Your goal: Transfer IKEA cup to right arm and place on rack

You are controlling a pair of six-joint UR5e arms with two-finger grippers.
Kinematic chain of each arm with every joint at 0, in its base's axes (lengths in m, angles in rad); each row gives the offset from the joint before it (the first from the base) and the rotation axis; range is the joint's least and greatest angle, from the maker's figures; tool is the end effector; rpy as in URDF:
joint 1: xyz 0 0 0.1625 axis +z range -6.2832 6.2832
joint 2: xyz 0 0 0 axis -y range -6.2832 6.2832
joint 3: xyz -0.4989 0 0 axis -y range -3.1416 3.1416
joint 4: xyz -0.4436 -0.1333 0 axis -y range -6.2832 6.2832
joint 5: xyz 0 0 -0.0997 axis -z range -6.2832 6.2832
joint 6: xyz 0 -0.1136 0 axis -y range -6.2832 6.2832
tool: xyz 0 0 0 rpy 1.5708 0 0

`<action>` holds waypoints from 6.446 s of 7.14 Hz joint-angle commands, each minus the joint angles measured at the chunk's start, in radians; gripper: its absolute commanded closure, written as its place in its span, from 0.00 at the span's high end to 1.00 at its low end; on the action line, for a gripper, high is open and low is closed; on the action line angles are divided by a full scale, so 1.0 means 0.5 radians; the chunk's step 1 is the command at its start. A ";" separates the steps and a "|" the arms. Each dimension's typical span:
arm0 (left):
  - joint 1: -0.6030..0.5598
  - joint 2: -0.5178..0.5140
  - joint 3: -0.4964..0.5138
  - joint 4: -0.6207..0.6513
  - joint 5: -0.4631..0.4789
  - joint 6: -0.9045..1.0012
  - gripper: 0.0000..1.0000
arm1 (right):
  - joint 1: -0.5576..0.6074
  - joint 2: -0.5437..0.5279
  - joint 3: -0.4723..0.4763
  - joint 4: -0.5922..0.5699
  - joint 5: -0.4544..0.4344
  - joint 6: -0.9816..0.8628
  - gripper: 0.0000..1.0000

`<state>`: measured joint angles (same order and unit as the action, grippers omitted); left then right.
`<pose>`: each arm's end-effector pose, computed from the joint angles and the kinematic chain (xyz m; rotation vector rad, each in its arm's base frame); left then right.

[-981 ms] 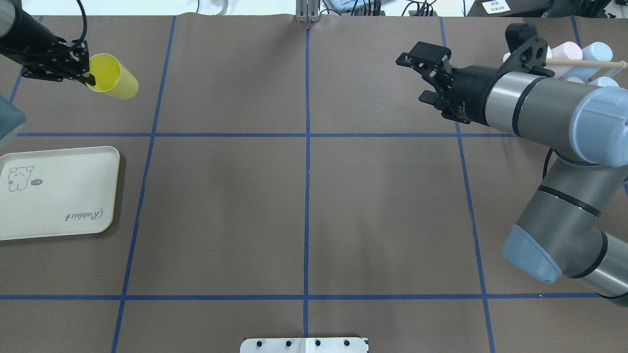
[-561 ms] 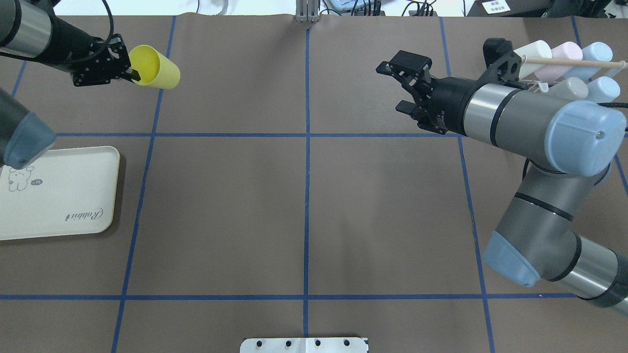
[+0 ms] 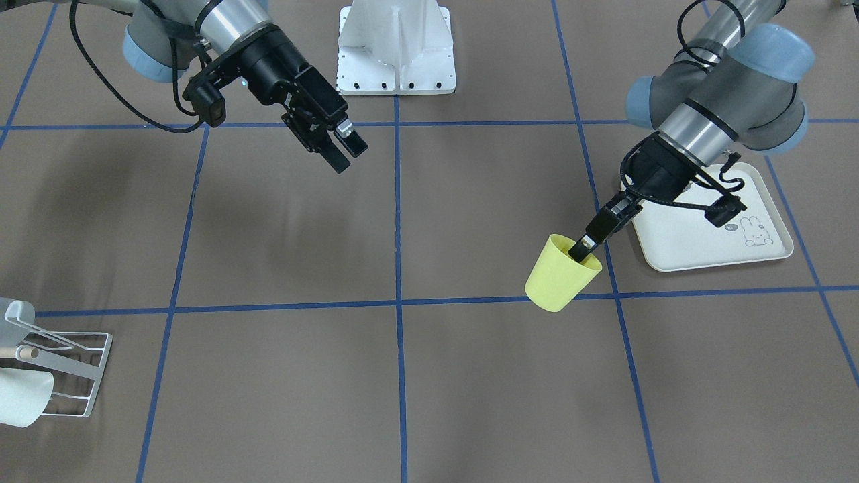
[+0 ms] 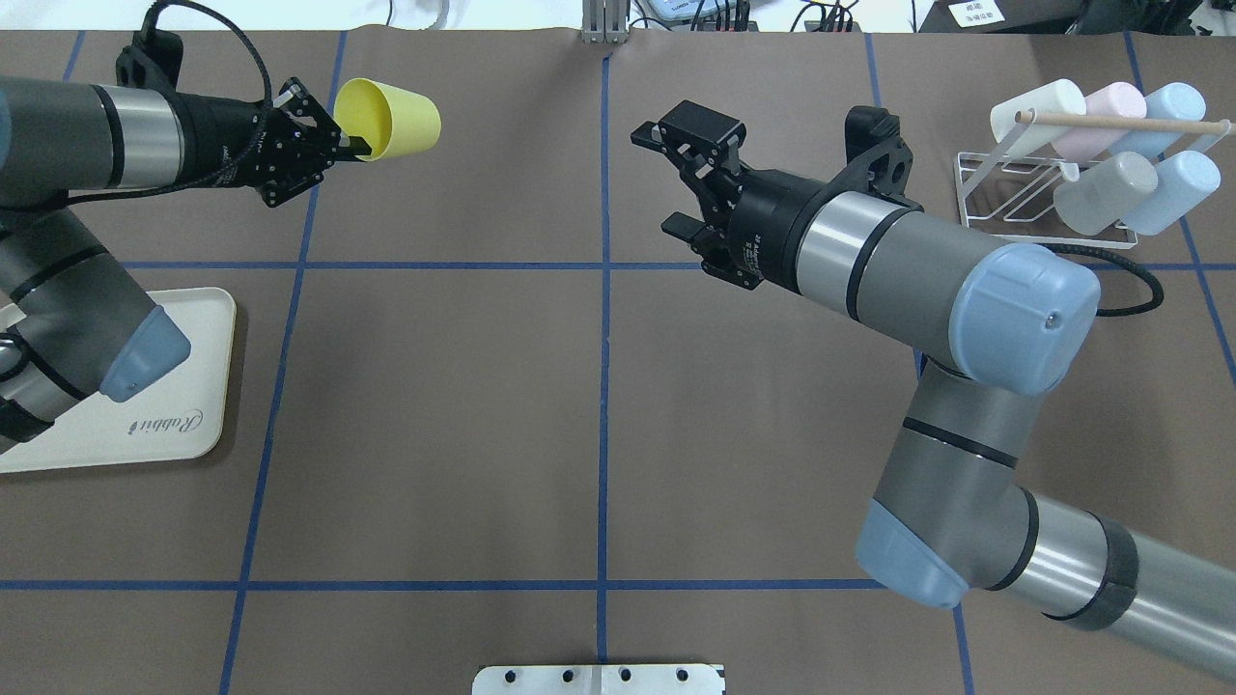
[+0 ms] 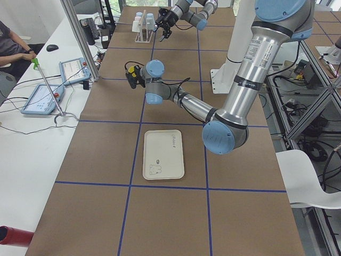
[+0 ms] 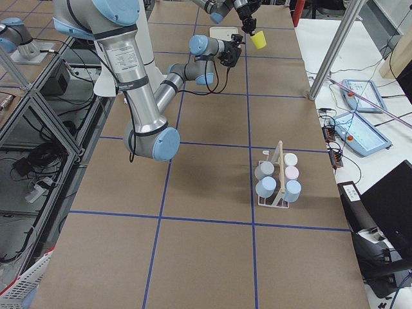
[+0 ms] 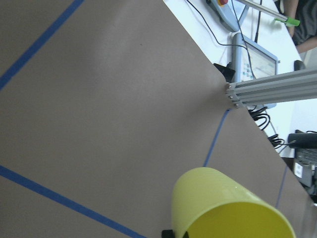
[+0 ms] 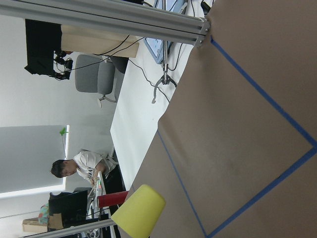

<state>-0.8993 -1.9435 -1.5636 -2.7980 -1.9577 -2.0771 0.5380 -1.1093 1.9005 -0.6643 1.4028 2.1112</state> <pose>0.3641 -0.6035 0.3666 0.0118 1.6473 -0.7812 -0.4651 -0.4549 0.1806 0.1301 -1.7834 0.9351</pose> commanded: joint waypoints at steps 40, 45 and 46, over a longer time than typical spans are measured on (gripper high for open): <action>0.679 -0.236 -0.008 -0.770 0.780 -0.346 1.00 | 0.126 -0.020 -0.254 -0.063 -0.293 -0.496 0.00; 0.651 -0.215 -0.317 0.654 0.584 0.774 1.00 | 0.133 -0.085 -0.129 -1.290 -1.062 -1.258 0.00; 0.642 -0.212 -0.397 0.951 0.584 0.977 1.00 | 0.145 -0.192 -0.092 -1.367 -1.145 -1.447 0.00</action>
<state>-0.5724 -2.0504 -1.7138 -2.5045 -1.6614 -1.7121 0.6049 -1.1574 1.8282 -1.2693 0.8906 1.4794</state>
